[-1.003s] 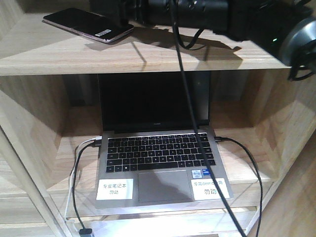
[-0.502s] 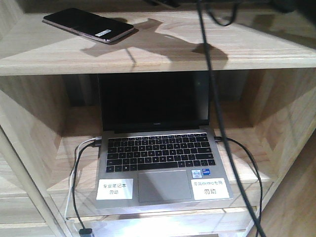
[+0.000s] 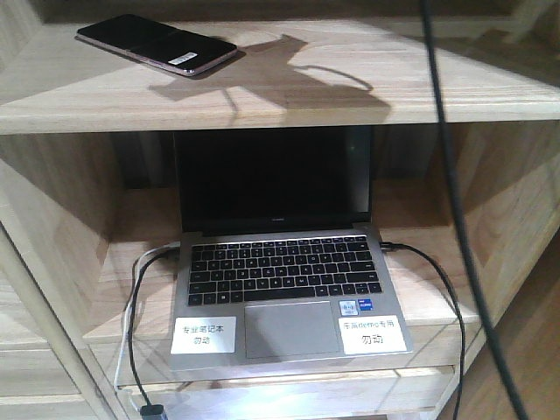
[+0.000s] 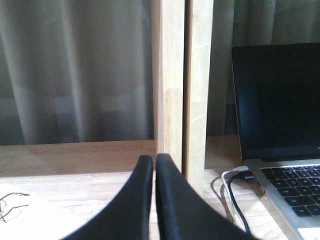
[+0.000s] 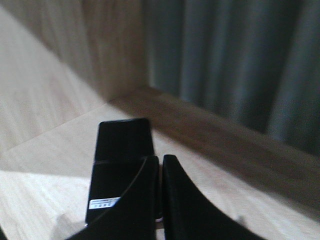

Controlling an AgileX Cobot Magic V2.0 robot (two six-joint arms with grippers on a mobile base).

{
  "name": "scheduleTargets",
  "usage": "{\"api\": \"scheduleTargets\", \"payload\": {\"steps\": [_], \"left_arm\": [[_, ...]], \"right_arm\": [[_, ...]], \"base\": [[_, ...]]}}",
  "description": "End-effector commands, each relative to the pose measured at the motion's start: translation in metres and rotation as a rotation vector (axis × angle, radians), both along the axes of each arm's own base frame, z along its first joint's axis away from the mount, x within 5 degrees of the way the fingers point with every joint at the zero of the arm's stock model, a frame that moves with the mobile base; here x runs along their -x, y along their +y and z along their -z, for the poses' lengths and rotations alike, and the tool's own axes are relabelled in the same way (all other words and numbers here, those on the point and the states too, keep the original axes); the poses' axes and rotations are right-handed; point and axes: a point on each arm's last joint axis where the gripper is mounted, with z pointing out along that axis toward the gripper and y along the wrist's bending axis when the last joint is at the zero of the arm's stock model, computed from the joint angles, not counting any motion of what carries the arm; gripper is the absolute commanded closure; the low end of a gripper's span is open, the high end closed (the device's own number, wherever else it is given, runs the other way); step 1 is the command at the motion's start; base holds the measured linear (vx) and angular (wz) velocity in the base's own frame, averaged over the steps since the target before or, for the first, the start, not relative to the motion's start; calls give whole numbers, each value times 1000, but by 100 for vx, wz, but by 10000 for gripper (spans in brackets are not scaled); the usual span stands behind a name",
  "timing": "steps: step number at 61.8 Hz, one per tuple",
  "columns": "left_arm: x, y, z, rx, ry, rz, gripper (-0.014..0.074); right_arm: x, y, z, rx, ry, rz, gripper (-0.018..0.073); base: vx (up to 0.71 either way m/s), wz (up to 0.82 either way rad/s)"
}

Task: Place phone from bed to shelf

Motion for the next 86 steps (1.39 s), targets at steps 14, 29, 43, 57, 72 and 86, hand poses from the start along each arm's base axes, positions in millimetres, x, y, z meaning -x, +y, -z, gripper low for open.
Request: {"api": "scheduleTargets", "payload": {"steps": [14, 29, 43, 57, 72, 86], "left_arm": [[2, 0, -15, 16, -105, -4, 595], [2, 0, -15, 16, -105, -4, 595], [2, 0, -15, 16, -105, -4, 595], [2, 0, -15, 16, -105, -4, 595], [2, 0, -15, 16, -105, -4, 595], [2, 0, -15, 16, -105, -4, 595]], "right_arm": [[49, -43, 10, -141, -177, 225, 565], [111, -76, 32, -137, -250, 276, 565], [169, -103, 62, -150, -291, 294, 565], [222, -127, 104, -175, -329, 296, 565], [262, -145, 146, -217, -388, 294, 565], [278, -152, 170, -243, -422, 293, 565]], "base": [[0, 0], [0, 0], [0, 0], [0, 0], [0, 0], [0, 0]]}}
